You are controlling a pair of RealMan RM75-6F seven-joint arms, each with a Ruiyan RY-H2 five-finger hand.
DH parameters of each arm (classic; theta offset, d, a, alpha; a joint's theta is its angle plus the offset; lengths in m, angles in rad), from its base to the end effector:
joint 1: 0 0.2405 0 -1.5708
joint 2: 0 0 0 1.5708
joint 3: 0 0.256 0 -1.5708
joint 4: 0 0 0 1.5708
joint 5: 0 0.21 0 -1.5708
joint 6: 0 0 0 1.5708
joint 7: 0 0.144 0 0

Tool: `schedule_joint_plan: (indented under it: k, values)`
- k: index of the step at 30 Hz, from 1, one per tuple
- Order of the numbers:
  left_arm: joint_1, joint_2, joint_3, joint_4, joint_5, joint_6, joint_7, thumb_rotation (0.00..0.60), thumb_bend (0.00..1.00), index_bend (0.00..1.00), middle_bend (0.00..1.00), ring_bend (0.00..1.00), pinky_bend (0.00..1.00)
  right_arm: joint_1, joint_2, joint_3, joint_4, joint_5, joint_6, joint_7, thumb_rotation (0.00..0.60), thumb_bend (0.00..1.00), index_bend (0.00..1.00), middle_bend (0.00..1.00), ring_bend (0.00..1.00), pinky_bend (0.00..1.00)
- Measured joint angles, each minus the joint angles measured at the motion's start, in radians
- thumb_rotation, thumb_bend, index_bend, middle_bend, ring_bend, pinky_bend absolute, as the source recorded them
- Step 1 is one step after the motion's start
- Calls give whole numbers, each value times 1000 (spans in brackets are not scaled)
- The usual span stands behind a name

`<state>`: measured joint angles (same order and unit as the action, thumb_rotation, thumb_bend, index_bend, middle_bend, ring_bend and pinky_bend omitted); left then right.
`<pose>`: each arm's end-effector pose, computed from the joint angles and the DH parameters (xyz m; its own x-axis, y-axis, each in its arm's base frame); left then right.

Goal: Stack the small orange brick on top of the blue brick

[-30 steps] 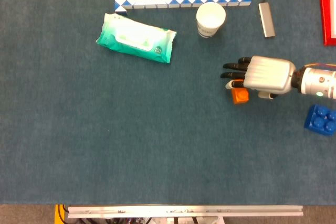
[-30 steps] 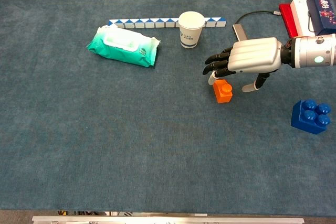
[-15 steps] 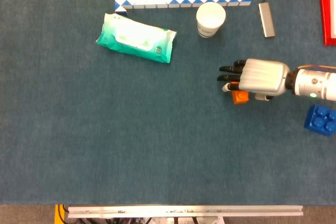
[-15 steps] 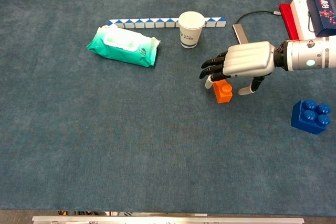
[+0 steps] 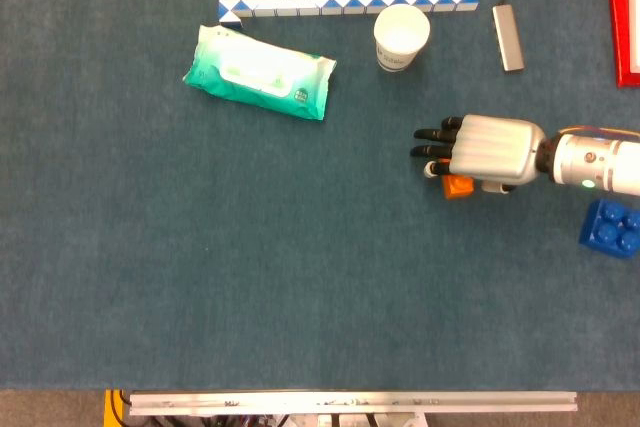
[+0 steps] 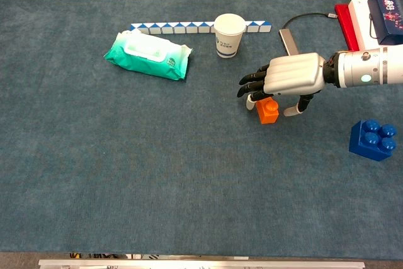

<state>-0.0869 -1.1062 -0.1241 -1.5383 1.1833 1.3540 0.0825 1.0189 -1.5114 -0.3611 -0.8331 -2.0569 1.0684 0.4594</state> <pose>-0.3672 0.1914 0.1848 0.4769 0.0663 0.8764 0.8281 0.3004 -0.4733 -0.2031 -0.3630 -0.0052 0.8994 -0.0678 0.4318 -0.1986 -0.9434 0.2655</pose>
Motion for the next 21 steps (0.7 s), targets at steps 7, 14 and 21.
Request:
schedule_joint_plan:
  k: [7,14,21]
  values:
    - [0,1,0,-1,0,-2,0,600,162,445,486,377,459,2,2,-5,-8,11,-17,-22,600,251,383,118,39,239]
    - [0,0,1,-4,1,0,3,600,162,444,486,377,459,-1,3,-5,-16,24,-17,-34,600,253,474,118,39,239]
    - [0,1,3,-7,7,2,2,600,162,444,486,377,459,-10,21,6,-46,41,2,-56,600,253,503,118,38,239]
